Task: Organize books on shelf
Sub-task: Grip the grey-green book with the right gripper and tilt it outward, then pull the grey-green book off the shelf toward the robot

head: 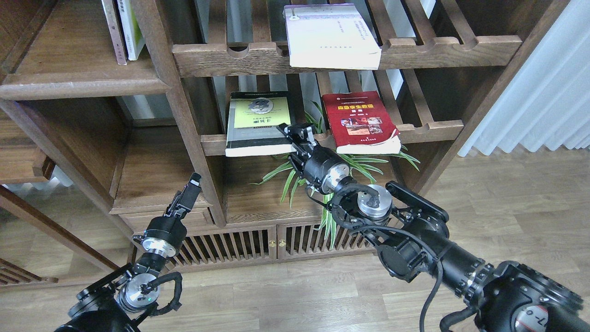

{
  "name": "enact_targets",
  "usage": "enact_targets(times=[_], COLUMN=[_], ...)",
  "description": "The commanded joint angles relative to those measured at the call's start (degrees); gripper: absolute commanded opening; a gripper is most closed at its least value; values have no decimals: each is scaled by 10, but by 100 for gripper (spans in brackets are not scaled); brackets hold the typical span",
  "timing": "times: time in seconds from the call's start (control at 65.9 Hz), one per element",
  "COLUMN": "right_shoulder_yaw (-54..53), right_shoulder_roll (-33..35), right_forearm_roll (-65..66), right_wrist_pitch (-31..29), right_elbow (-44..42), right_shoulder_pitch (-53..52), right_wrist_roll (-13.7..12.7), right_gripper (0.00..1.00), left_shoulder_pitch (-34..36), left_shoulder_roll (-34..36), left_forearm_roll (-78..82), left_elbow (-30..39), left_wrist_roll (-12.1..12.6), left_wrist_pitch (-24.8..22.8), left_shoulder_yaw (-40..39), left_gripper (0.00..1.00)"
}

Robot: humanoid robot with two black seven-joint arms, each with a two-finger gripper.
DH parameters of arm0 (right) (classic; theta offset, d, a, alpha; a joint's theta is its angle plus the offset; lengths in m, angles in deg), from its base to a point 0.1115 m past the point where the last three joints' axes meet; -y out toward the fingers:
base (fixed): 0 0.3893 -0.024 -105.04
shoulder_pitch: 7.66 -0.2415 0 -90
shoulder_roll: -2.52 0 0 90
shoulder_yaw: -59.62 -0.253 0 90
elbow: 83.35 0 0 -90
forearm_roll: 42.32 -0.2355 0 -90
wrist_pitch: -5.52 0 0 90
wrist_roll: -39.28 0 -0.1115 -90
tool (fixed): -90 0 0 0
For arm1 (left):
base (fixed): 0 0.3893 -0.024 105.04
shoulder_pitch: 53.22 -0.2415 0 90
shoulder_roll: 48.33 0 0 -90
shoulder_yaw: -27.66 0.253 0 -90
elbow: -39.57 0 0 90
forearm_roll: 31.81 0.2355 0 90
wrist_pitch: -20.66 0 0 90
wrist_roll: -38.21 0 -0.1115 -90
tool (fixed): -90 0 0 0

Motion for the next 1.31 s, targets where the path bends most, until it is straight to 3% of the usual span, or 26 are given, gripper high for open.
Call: enact_targets(times=[0.0,0.228,0.304,0.577,0.941,1.29], right_shoulder_yaw=[1,2,3,9,10,8], right_shoulder_roll=[0,31,52,89,89,82], right_forearm_roll=[22,34,39,63,124,155], right_wrist_pitch=[-31,-120,-156,-235,-235,-235], right_elbow=[32,46,49,72,73,53], right_shoulder_pitch=[28,45,58,119,184,186], right_wrist_roll=[-11,-43,-60,-72,-86,-98], right_gripper=[4,4,4,4,4,4], left_shoulder_pitch=[0,1,-2,-6,-1,0], left_shoulder_roll=[20,40,57,98,168,174], left_forearm_roll=[-47,-127,-138,-216,-227,-226], left_elbow=[10,34,68,205,338,380], left_wrist_roll=[0,0,15,15,17,20], left_wrist_pitch=[0,0,0,0,0,0], left_shoulder_yaw=[3,5,10,89,145,172], left_gripper=[99,98,97,93,92,93])
